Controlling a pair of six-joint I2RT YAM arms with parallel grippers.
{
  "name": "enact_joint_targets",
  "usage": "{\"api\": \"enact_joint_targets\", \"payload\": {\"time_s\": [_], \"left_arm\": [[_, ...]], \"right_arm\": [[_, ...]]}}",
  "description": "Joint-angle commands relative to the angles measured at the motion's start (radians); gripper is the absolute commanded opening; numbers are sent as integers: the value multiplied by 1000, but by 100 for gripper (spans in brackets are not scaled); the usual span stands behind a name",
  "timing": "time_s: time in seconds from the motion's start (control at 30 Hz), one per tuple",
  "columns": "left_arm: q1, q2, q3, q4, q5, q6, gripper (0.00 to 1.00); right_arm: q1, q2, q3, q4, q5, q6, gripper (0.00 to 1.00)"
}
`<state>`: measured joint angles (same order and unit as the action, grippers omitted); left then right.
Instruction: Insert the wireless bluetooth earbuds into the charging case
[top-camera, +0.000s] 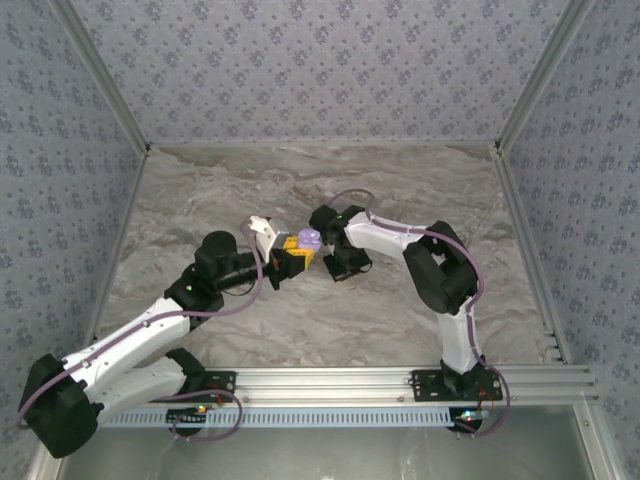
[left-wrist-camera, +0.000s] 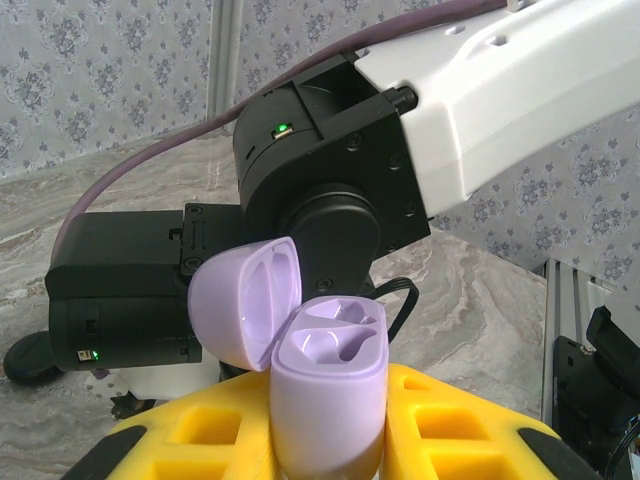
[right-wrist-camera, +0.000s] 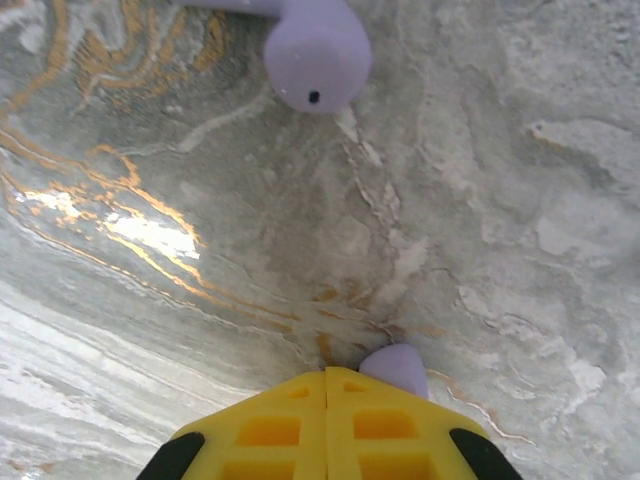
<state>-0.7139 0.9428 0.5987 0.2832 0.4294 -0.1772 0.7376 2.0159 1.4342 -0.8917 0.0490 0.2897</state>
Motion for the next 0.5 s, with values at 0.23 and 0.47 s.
{"api": "enact_joint_targets", "payload": {"time_s": [0.23, 0.47], "left_arm": [[-5, -6, 10, 11, 3, -15, 24], [-5, -7, 9, 11, 4, -13, 24]], "right_arm": [[-8, -131, -22, 24, -80, 1, 20], [-33, -132, -14, 25, -45, 52, 33]]}}
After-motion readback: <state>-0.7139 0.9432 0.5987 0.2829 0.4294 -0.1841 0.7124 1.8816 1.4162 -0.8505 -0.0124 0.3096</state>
